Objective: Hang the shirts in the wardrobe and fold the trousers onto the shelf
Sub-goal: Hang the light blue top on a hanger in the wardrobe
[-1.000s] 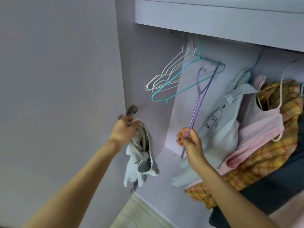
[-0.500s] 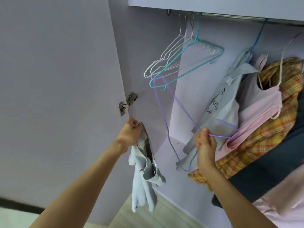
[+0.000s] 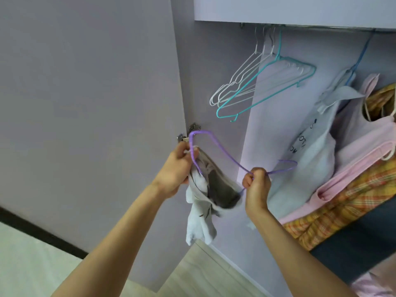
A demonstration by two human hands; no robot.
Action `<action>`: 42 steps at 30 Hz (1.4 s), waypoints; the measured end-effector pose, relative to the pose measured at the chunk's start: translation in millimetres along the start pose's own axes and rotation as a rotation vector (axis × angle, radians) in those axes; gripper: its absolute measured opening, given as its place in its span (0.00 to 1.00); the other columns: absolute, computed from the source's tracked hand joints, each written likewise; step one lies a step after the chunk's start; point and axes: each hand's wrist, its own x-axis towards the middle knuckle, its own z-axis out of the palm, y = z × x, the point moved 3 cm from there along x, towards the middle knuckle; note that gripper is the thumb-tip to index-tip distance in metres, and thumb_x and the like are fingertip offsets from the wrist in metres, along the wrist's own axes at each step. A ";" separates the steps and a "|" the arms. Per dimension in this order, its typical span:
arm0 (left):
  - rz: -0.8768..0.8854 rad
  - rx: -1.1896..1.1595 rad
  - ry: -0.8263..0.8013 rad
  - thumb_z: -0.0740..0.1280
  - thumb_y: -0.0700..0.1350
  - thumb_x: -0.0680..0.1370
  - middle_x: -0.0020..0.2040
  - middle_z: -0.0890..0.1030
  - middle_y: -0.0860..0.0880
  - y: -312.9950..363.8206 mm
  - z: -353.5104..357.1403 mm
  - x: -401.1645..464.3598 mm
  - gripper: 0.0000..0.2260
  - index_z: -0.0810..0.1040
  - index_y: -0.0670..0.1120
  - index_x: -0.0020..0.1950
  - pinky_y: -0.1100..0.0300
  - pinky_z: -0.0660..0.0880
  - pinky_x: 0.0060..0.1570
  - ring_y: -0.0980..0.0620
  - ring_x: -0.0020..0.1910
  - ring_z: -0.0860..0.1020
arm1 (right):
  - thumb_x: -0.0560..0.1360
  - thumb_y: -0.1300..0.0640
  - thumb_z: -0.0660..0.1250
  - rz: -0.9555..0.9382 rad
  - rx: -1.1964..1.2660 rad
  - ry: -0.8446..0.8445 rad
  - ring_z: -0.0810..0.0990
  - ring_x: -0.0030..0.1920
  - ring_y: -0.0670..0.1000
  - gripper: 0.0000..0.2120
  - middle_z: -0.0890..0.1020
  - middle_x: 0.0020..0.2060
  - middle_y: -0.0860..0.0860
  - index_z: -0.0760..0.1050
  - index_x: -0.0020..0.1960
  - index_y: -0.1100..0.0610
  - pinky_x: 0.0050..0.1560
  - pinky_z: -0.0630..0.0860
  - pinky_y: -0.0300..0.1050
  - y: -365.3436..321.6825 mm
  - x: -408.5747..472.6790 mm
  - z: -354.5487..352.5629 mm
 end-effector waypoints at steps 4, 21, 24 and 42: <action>0.199 0.256 0.272 0.62 0.40 0.79 0.34 0.75 0.49 14.2 -38.2 -7.3 0.07 0.71 0.47 0.41 0.57 0.72 0.35 0.47 0.35 0.73 | 0.74 0.66 0.54 -0.303 -0.392 0.026 0.66 0.33 0.52 0.10 0.67 0.30 0.48 0.64 0.37 0.56 0.40 0.63 0.42 4.3 2.6 -17.3; 0.278 0.676 0.076 0.70 0.50 0.74 0.55 0.70 0.51 -35.7 -59.8 -18.3 0.16 0.77 0.51 0.61 0.62 0.64 0.61 0.53 0.60 0.66 | 0.76 0.64 0.60 -0.767 -1.003 -0.433 0.67 0.29 0.48 0.10 0.70 0.29 0.54 0.65 0.38 0.56 0.32 0.56 0.40 -58.8 7.4 28.0; 0.224 0.712 -0.013 0.70 0.48 0.74 0.61 0.70 0.52 -48.5 -69.9 -15.3 0.25 0.68 0.50 0.70 0.63 0.62 0.64 0.55 0.63 0.67 | 0.76 0.65 0.59 -0.734 -0.995 -0.417 0.67 0.29 0.45 0.09 0.68 0.27 0.50 0.65 0.38 0.57 0.32 0.56 0.41 -61.9 6.9 20.2; 0.296 0.634 -0.165 0.58 0.26 0.68 0.45 0.79 0.54 -42.8 -46.6 -5.7 0.21 0.79 0.48 0.47 0.74 0.69 0.43 0.55 0.45 0.77 | 0.75 0.66 0.60 -0.711 -1.083 -0.284 0.69 0.36 0.55 0.07 0.72 0.33 0.59 0.65 0.40 0.58 0.37 0.57 0.42 -87.3 16.6 -18.6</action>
